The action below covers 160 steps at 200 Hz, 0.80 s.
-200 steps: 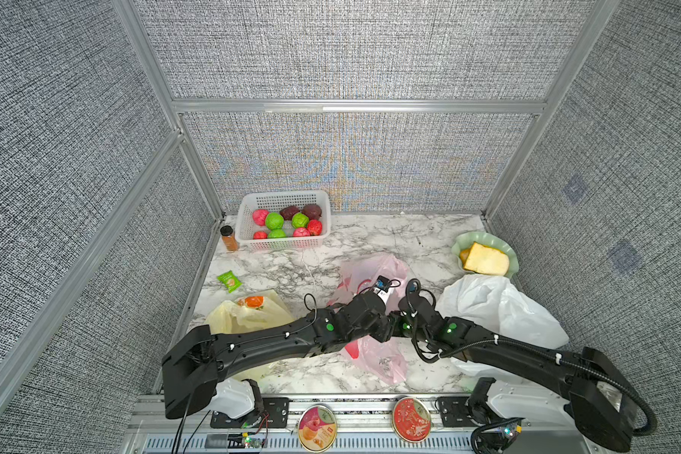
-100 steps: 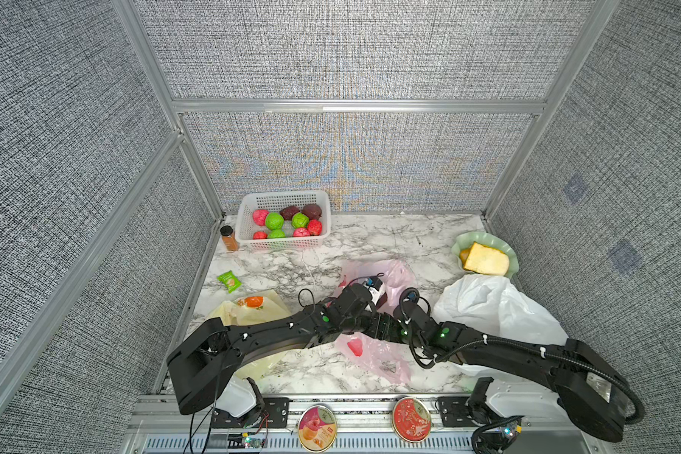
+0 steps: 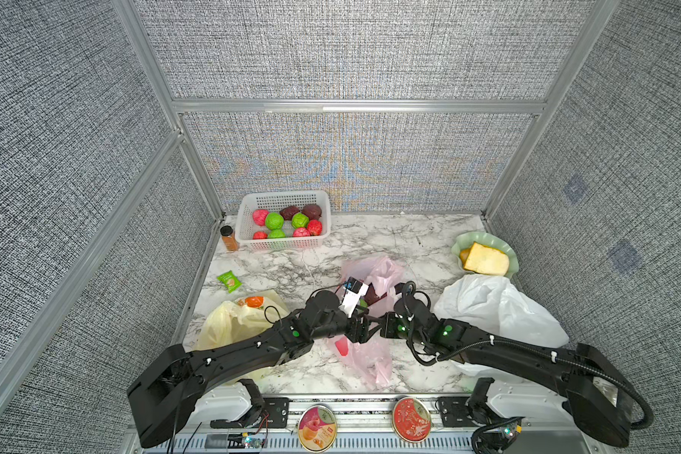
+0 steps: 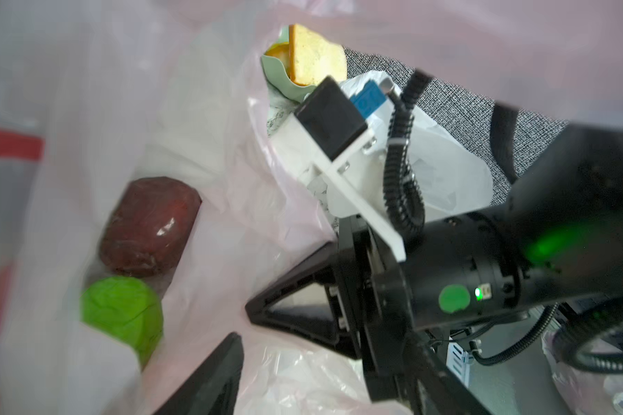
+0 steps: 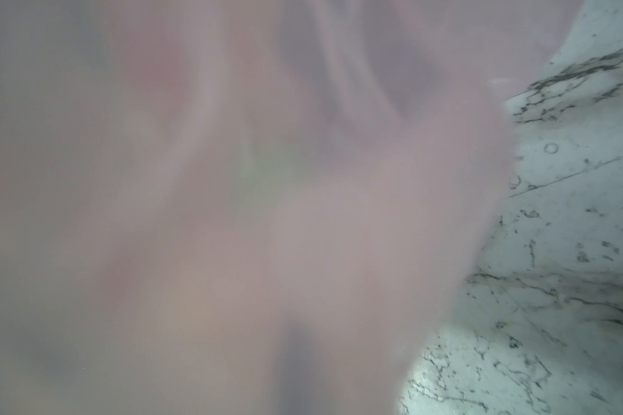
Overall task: Untie the knot of a plastic bag & take out the apple
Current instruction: Pick up the apple from the plastic bag.
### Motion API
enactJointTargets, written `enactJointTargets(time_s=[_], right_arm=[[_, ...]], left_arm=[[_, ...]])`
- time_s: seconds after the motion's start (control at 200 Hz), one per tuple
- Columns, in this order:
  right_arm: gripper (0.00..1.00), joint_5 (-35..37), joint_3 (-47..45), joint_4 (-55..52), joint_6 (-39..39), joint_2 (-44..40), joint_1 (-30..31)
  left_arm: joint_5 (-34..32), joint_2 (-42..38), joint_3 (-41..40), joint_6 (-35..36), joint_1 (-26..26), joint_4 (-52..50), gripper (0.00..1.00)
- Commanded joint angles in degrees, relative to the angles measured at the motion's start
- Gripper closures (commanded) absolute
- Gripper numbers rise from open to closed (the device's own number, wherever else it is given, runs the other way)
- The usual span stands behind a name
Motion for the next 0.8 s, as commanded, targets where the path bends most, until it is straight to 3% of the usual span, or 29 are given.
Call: enactJointTargets(time_s=[0.0,0.11,0.25,0.4,0.51,0.625,0.795], right_arm=[[1.0,0.5,0.5,-1.4,-0.5,-0.2,-0.2],[1.0,0.4,0.7,-1.7,-0.4,-0.6,-0.2],[1.0,0.3,0.9,-2.0,-0.4,-0.8,-0.2],[1.0,-0.6,0.8,-1.5,0.1,-0.4,-0.1],[1.0,-2.1,0.5,-1.3,0.6,-0.1,-0.1],[1.0,-2.4,0.0,-1.9,1.3,-0.8,0.5],[1.0,-2.2,-2.1,-2.3,2.2,-2.9,0.8]], left_arm=[[0.3,-1.8,-2.1,0.7,0.0,4.8,0.3],[-2.1,-1.4,-4.4,1.1,0.0,8.2,0.38],[-6.3,3.6,-1.5,-2.0,-0.2,4.4,0.5],[-12.0,10.0,3.9,-2.3,-0.2,-0.2,0.51],[-20.5,13.3,9.0,-4.1,-0.1,-7.3,0.44],[-33.5,17.2,17.1,-8.9,-0.1,-24.5,0.36],[-34.3,21.7,20.3,-4.5,0.0,-29.3,0.27]])
